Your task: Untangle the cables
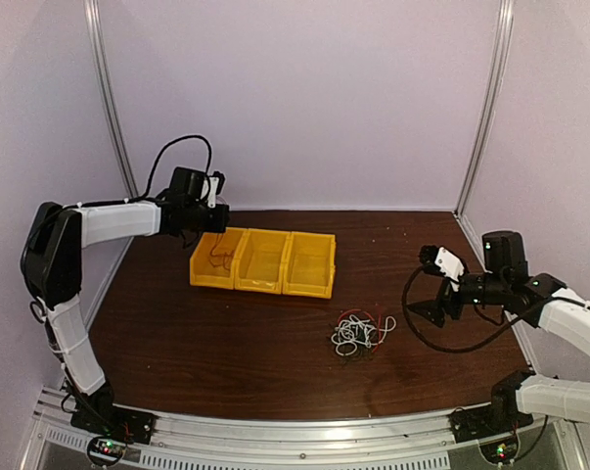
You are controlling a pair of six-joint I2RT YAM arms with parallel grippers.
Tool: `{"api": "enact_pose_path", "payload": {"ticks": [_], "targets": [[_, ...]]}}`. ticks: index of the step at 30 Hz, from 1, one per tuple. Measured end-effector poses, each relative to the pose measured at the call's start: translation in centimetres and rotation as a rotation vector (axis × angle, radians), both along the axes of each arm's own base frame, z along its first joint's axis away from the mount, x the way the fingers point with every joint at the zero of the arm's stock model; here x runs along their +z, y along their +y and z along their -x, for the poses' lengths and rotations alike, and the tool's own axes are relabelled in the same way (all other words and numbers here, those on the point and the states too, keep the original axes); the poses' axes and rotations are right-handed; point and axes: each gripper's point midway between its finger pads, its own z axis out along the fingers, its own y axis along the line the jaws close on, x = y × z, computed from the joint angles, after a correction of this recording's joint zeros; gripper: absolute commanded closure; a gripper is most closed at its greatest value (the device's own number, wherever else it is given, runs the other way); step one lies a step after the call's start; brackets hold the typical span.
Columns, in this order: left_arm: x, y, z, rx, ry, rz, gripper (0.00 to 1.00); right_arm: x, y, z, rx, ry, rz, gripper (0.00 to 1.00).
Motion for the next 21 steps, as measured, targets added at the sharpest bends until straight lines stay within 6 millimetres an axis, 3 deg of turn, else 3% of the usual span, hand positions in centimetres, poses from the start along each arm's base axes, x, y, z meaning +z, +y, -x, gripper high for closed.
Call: {"api": "enact_pose_path", "payload": {"ticks": [3,8,13,18,21], "targets": [[-1.1,0.6,-0.1,0.020,0.018,-0.039,1.00,0.2,-0.1,0.0,0.001,-0.006,-0.003,0.01],[-4.7,0.5,-0.3,0.016,0.102,-0.085,1.00,0.2,-0.1,0.0,0.001,-0.005,-0.005,0.01],[-8.5,0.7,1.2,-0.005,0.228,-0.121,1.00,0.2,-0.1,0.1,0.008,-0.003,-0.012,0.01],[-9.3,0.5,2.3,-0.035,0.288,-0.117,1.00,0.2,0.0,0.1,0.013,-0.005,-0.010,0.01],[-9.7,0.4,2.7,-0.045,0.318,-0.119,0.89,0.2,0.0,0.2,0.018,-0.008,-0.009,0.01]]}}
